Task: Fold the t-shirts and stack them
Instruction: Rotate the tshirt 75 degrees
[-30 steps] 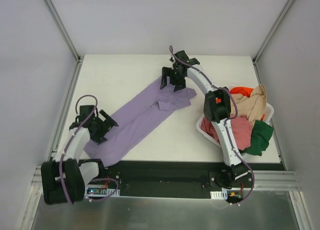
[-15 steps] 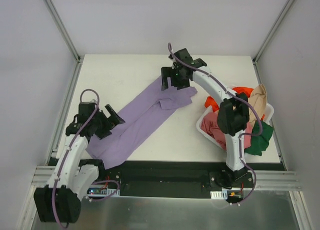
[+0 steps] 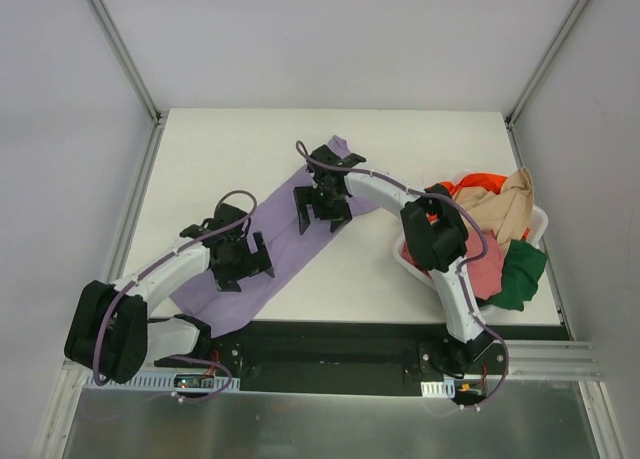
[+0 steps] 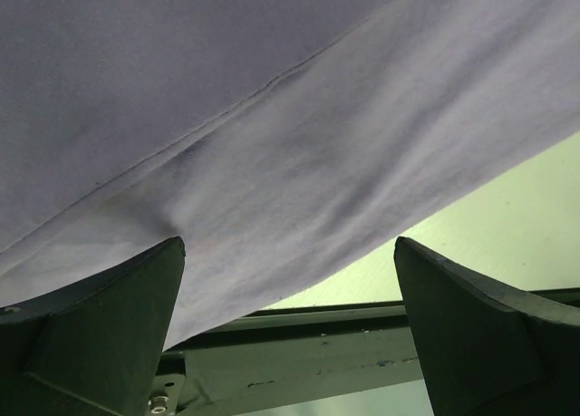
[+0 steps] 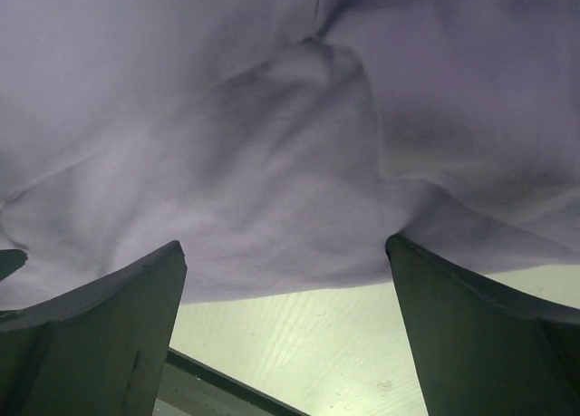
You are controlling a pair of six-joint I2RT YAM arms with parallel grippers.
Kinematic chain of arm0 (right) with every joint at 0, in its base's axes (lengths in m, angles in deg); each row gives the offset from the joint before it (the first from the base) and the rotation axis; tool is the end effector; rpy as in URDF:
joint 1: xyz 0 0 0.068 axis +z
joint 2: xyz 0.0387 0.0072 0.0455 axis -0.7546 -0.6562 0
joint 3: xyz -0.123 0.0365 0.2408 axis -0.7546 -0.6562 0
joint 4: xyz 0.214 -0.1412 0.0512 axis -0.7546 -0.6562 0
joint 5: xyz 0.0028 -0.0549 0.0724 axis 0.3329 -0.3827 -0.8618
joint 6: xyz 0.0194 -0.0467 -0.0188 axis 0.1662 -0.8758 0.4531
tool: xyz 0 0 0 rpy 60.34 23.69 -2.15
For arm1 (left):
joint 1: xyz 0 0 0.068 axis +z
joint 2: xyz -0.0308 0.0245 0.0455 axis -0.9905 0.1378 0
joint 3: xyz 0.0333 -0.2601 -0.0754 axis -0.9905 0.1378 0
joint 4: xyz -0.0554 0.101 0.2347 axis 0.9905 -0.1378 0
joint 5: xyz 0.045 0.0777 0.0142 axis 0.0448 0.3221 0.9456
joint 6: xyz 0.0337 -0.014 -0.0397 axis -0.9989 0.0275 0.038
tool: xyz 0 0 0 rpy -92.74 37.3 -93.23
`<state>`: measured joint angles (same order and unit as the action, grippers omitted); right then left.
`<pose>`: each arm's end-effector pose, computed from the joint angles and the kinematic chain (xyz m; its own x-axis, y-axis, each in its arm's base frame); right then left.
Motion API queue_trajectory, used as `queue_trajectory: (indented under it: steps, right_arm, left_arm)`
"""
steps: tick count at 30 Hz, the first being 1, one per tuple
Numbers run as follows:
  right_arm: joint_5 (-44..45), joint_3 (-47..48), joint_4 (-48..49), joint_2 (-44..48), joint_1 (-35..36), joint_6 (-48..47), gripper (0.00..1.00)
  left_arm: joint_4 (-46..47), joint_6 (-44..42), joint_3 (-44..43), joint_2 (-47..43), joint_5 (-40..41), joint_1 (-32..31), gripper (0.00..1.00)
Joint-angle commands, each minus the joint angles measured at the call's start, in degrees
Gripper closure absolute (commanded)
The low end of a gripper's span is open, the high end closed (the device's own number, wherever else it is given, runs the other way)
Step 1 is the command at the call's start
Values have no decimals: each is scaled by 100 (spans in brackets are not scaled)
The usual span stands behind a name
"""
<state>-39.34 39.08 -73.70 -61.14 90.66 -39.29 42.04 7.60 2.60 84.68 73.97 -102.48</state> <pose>0.3475 0.3197 0.1804 -0.7834 -0.4905 -0.3816 -0.6007 0.7552 0.2625 0.1927 -0.0778 0.1790 -0.9042 -0.3601 -0.2297 -0.2508 0.8829 -0.3970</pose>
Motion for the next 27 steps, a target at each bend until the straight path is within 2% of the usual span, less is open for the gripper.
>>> queue_trajectory:
  steps: [1,7,11,15,22,25,27]
  right_arm:
    - [43,440,-374,-305,-194,162,4]
    - [-71,1141,-655,-893,-764,39,4]
    - [-282,2327,-1103,-1683,-1187,-198,4]
    - [-485,3540,-1306,-2274,-1477,-383,4]
    - [-511,3726,-24,-2099,-1837,-286,4]
    - [-598,3956,-40,-1915,-1855,-496,4]
    - [-590,3694,-67,-1573,-1855,-663,4]
  left_arm:
    - [258,201,-22,291,37,-244,1]
    - [952,464,-232,932,-649,-745,1]
    - [1146,640,-820,1582,-720,-1070,1]
    - [1322,816,-1760,2514,-913,-1360,1]
    - [1463,764,-3316,3631,-1080,-1932,1]
    - [1463,676,-3564,3676,-1186,-1941,1]
    - [1472,606,-3529,3501,-1169,-1950,1]
